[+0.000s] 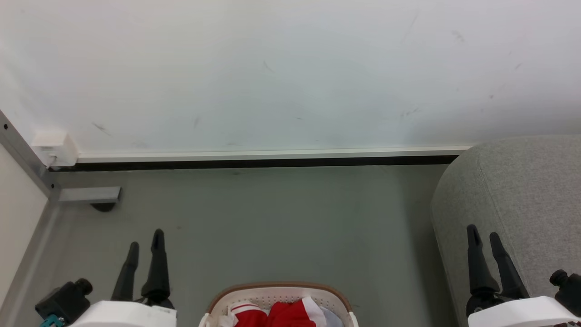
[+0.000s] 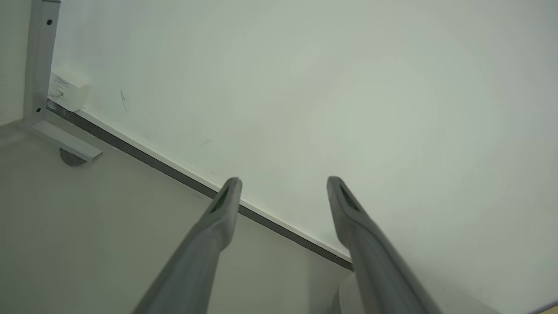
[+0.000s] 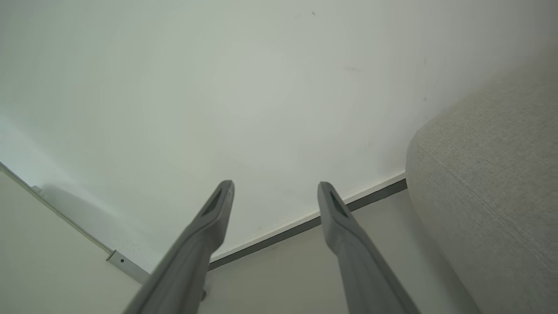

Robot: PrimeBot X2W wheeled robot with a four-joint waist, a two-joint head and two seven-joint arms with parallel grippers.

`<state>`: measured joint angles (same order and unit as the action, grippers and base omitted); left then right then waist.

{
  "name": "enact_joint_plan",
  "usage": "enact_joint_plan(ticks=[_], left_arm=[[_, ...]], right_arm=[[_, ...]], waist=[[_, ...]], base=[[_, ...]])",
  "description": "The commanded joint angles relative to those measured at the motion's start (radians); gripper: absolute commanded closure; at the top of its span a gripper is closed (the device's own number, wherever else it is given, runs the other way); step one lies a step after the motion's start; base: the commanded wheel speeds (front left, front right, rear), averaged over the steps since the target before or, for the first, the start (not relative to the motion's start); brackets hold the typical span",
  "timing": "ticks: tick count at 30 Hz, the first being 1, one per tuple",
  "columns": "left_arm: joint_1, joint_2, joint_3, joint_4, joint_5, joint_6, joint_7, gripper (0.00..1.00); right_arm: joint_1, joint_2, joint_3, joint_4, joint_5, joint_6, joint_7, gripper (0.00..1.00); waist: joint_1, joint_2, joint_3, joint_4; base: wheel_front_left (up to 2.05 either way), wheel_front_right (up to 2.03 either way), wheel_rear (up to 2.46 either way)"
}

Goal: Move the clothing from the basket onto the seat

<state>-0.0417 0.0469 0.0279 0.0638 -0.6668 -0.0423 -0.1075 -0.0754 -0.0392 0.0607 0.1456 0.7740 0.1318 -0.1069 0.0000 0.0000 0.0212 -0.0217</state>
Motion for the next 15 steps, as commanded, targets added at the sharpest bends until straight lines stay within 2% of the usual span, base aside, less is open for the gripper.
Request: enact_joint_plan(ticks=[1,5,15], left_arm=[[-0.001,0.013,-0.001,-0.003,0.049,0.009,-0.012,0.0],[-0.002,0.018,-0.012,0.001,0.113,0.029,-0.022,0.0],[0.017,0.024,-0.036,0.007,0.219,0.054,-0.05,0.0]], right_arm=[[-0.017,-0.011,0.005,-0.005,-0.057,-0.001,-0.012,0.0],[-0.019,-0.011,0.018,0.011,-0.147,-0.001,-0.023,0.0],[-0.017,-0.012,0.024,0.034,-0.278,-0.001,-0.051,0.0]], waist=[[0.0,0.0,-0.001,0.0],[0.0,0.0,-0.003,-0.002],[0.0,0.0,-0.009,-0.004]], base=[[0.0,0.0,0.0],[0.0,0.0,0.0],[0.0,0.0,0.0]])
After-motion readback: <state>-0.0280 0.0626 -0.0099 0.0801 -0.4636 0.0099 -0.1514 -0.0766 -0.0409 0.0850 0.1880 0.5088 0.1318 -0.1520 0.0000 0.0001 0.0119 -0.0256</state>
